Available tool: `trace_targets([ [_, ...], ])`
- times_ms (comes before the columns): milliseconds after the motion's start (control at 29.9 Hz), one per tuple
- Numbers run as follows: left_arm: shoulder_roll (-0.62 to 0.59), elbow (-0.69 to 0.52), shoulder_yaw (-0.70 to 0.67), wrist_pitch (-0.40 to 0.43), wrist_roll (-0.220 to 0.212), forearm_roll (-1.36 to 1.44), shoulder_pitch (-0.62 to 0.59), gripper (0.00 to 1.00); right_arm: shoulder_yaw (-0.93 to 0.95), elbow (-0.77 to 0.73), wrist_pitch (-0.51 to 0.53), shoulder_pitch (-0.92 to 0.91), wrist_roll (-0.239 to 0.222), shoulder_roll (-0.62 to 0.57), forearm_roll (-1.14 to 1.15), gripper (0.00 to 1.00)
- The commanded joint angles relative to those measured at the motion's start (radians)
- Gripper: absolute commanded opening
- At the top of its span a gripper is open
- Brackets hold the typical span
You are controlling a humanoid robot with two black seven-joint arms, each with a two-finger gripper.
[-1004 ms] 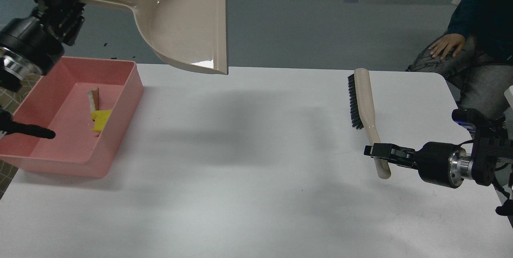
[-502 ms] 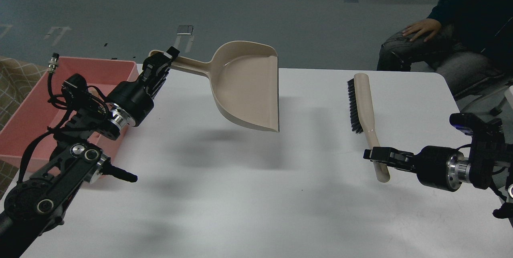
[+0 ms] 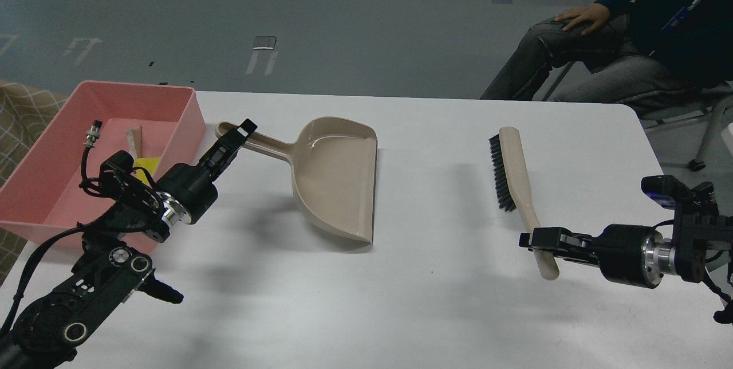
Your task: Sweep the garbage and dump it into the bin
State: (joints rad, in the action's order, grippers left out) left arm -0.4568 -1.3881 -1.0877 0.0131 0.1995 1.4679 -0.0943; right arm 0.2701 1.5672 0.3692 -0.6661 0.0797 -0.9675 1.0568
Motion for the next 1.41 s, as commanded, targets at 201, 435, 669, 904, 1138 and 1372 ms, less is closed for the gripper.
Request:
trace_targets([
  [201, 0.024, 0.0, 0.06, 0.004, 0.001, -0.003, 0.004, 0.0, -0.008, -0.023, 0.014, 0.017, 0.0, 0.01, 0.0, 0.0],
  [435, 0.072, 0.001, 0.064, 0.004, -0.005, -0.003, 0.014, 0.0, -0.008, -0.021, 0.033, 0.039, 0.0, 0.009, -0.001, 0.0],
  [669, 0.087, 0.027, 0.068, -0.002, -0.005, -0.006, 0.016, 0.08, -0.006, -0.027, 0.033, 0.054, 0.0, 0.01, 0.0, 0.0],
  [904, 0.09, 0.027, 0.066, -0.002, -0.002, -0.015, 0.018, 0.54, -0.002, -0.039, 0.033, 0.06, -0.001, 0.024, 0.0, 0.19],
  [1138, 0.092, 0.027, 0.066, -0.002, 0.003, -0.02, 0.018, 0.86, -0.002, -0.052, 0.031, 0.063, -0.003, 0.026, -0.001, 0.36],
  [1372, 0.087, 0.011, 0.065, 0.008, 0.004, -0.018, 0.05, 0.98, 0.003, -0.052, 0.028, 0.06, -0.015, 0.029, -0.008, 0.73],
])
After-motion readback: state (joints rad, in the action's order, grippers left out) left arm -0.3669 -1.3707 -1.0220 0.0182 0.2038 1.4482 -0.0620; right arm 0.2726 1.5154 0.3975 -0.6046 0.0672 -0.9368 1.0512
